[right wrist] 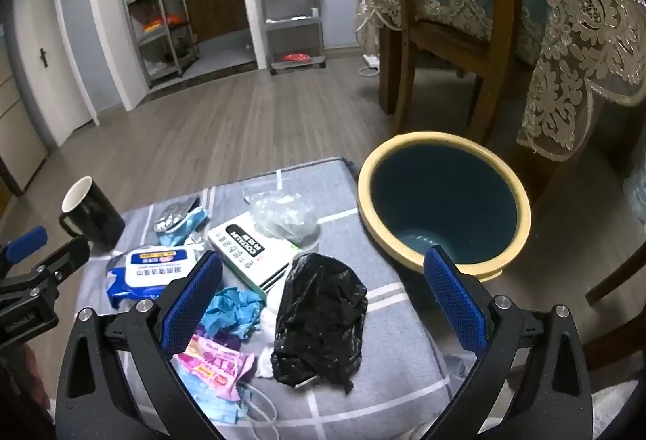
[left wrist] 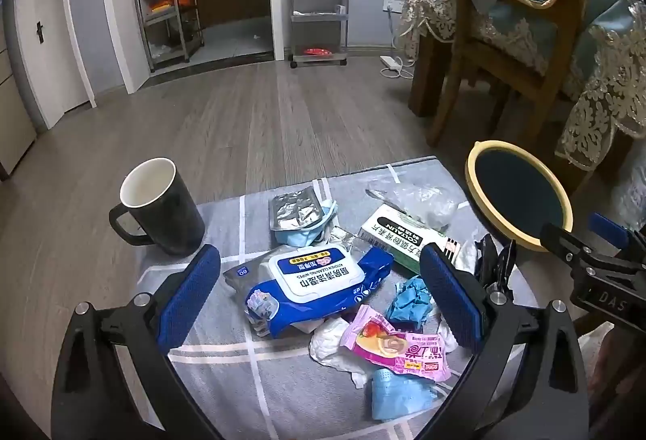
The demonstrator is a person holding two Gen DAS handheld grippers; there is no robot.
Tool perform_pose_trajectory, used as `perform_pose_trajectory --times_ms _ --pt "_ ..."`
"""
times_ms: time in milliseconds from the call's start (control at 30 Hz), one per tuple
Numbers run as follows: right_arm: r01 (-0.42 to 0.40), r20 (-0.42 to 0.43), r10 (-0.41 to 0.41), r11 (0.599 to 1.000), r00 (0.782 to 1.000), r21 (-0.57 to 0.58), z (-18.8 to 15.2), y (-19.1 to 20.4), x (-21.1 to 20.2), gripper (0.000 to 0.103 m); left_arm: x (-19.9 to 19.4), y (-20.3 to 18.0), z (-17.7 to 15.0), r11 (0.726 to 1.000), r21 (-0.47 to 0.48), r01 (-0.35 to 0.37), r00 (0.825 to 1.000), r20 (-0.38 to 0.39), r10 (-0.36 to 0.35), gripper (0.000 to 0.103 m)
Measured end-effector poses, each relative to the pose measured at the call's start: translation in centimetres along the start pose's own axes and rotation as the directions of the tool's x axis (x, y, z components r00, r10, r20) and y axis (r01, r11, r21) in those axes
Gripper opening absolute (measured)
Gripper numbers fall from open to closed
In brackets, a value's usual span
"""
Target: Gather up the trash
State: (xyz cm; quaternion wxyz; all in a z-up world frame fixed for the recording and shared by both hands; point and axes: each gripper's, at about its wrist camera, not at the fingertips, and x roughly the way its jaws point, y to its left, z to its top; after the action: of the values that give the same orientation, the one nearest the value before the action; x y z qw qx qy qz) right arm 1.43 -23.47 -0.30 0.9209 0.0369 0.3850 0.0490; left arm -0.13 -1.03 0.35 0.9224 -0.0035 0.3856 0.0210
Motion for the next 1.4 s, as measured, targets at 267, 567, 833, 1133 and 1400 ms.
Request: perform_pose_trajectory --times_ms 267,567,833,1133,1400 --pt "0.002 -0.001 -0.002 1.000 1.000 -0.002 -0.03 -0.02 -0.04 0.099 -0.07 0.02 -0.04 1.000 0.001 0.003 1.000 0.002 -0.003 0.097" --pt "0.006 -0.003 -0.006 1.000 1.000 -0.005 -0.04 -0.01 0.20 0.099 -0.16 -0.02 -0.02 1.000 0.010 0.001 1.000 0.006 -0.001 0.097" --pt "0.007 -0.011 -0.007 1.000 1.000 -0.007 -0.05 -0.35 0.04 0.099 -0.19 -0.08 -0.05 1.000 0.012 0.000 1.000 0.008 0.000 0.097" --pt "0.006 -0.012 -0.006 1.000 1.000 -0.009 -0.10 -0.41 0.08 0.099 -0.22 -0.13 -0.03 1.000 0.015 -0.001 1.000 0.009 0.001 0.097" --pt "0.008 -0.013 -0.008 1.000 1.000 -0.010 -0.09 -0.36 0.12 0.099 -0.24 -0.16 0.02 1.000 0.016 -0.002 1.000 0.010 0.002 0.097"
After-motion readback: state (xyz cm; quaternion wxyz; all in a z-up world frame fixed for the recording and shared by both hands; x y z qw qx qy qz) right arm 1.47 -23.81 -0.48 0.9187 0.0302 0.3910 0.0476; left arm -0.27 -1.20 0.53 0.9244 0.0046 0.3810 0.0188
